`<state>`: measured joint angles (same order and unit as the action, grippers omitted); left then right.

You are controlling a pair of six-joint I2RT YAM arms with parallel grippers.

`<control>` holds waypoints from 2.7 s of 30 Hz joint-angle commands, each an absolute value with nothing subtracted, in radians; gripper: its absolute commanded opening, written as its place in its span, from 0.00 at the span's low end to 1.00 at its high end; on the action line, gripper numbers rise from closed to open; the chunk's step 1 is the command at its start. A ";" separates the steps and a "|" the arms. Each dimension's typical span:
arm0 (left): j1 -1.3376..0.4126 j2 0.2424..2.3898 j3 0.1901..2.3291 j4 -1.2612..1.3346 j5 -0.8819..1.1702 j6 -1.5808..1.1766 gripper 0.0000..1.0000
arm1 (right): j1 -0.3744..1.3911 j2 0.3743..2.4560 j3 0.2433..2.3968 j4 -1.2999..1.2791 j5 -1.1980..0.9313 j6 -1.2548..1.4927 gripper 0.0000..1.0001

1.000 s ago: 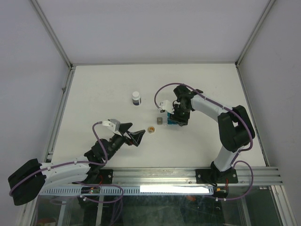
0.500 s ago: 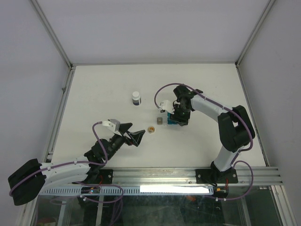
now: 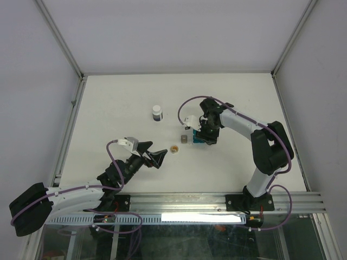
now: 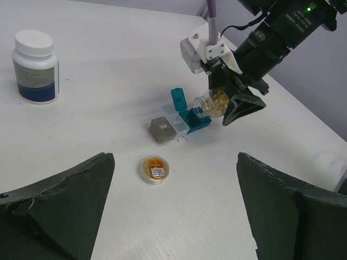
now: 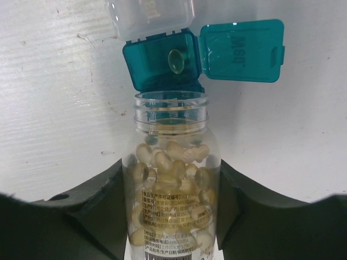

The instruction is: Sort the pills into containers

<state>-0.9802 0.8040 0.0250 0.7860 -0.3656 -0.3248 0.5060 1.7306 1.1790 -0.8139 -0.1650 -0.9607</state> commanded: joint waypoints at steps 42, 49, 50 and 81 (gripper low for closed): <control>-0.976 0.794 0.013 0.830 -0.349 -0.334 0.99 | 0.536 1.638 1.125 -0.714 -0.117 -0.945 0.00; -0.976 0.790 0.012 0.831 -0.349 -0.332 0.99 | 0.533 1.663 1.178 -0.808 -0.158 -0.933 0.00; -0.976 0.790 0.015 0.823 -0.348 -0.335 0.99 | 0.535 1.650 1.174 -0.796 -0.176 -0.933 0.00; -0.976 0.801 0.003 0.855 -0.347 -0.338 0.99 | 0.538 1.628 1.143 -0.711 -0.086 -0.939 0.00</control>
